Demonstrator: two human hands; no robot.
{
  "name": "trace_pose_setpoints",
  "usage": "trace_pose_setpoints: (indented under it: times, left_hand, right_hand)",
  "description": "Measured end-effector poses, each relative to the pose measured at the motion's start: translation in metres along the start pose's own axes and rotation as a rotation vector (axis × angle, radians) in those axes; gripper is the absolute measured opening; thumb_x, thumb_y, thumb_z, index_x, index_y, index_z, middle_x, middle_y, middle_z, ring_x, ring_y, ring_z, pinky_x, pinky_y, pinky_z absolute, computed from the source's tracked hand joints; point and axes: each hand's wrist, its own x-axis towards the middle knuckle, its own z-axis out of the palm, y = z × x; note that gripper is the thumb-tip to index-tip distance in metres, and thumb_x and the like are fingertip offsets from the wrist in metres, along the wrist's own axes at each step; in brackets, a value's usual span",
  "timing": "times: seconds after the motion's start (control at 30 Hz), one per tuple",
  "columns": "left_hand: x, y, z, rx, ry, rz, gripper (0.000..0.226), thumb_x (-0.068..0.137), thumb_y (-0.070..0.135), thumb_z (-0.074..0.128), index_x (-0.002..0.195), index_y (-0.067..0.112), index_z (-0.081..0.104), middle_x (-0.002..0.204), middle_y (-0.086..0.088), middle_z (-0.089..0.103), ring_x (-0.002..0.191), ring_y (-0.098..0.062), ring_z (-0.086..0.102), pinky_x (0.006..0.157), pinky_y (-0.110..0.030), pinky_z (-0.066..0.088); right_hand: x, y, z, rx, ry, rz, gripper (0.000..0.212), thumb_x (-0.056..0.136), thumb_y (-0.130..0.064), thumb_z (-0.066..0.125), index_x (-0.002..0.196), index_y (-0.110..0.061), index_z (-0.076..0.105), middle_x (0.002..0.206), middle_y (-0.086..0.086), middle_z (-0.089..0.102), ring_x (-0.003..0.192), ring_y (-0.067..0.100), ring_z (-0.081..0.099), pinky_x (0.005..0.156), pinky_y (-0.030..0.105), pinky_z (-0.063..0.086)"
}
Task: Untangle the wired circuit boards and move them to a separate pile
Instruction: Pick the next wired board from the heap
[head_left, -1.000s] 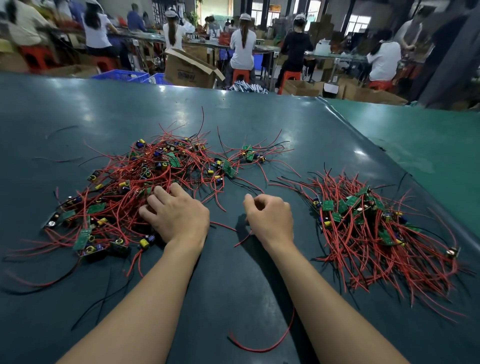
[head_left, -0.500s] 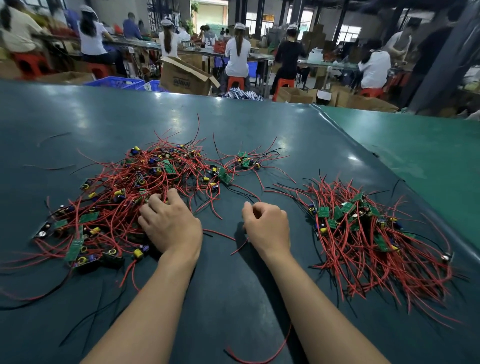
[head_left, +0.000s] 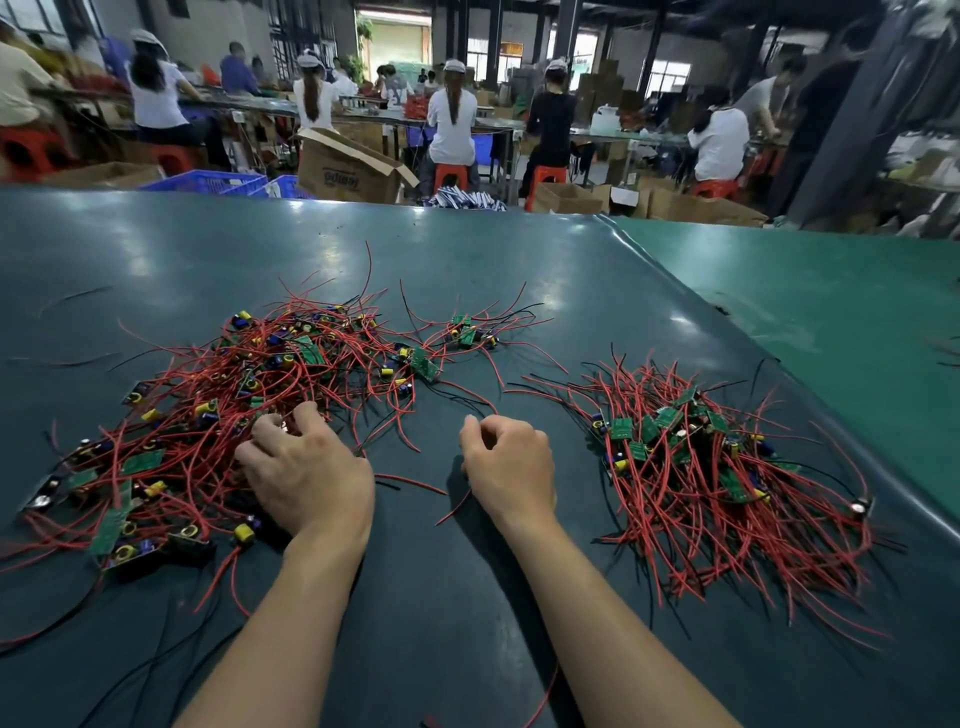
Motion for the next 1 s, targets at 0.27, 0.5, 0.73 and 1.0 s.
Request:
trace_pose_setpoints:
  times: [0.27,0.5,0.73,1.0]
  left_hand:
    - [-0.004,0.002,-0.003,-0.018,-0.015,-0.069,0.048,0.073,0.006,0.066,0.119,0.005,0.052,0.120,-0.029,0.053,0.110,-0.046,0.048,0.094,-0.051,0.031]
    - [-0.007,-0.001,-0.009,-0.317,0.194,0.083,0.048,0.079,-0.007,0.066,0.124,0.007,0.058,0.119,-0.023,0.056,0.108,-0.044,0.052,0.091,-0.053,0.041]
    - [-0.010,-0.003,-0.012,-0.461,0.216,0.140,0.059,0.077,-0.009,0.061,0.133,0.006,0.051,0.126,-0.023,0.051,0.110,-0.041,0.054,0.090,-0.053,0.046]
    - [-0.013,0.003,-0.016,-0.568,0.438,0.388,0.046,0.082,-0.006,0.058,0.127,0.005,0.055,0.122,-0.021,0.054,0.113,-0.030,0.052,0.090,-0.048,0.044]
  right_hand:
    - [-0.004,0.001,-0.002,0.055,0.032,-0.004,0.046,0.093,-0.040,0.051,0.060,-0.008,0.054,0.056,0.006,0.061,0.060,0.027,0.057,0.058,0.036,0.048]
    - [-0.005,0.004,-0.003,0.168,0.017,-0.005,0.042,0.094,-0.039,0.052,0.069,-0.008,0.066,0.061,0.008,0.066,0.065,0.029,0.067,0.065,0.040,0.054]
    - [-0.005,0.005,-0.002,0.194,0.010,-0.013,0.041,0.094,-0.038,0.054,0.068,-0.009,0.067,0.060,0.009,0.066,0.062,0.030,0.065,0.064,0.043,0.055]
    - [0.000,0.007,0.000,0.208,-0.005,-0.003,0.042,0.092,-0.040,0.053,0.071,-0.006,0.067,0.060,0.010,0.066,0.062,0.033,0.064,0.064,0.044,0.055]
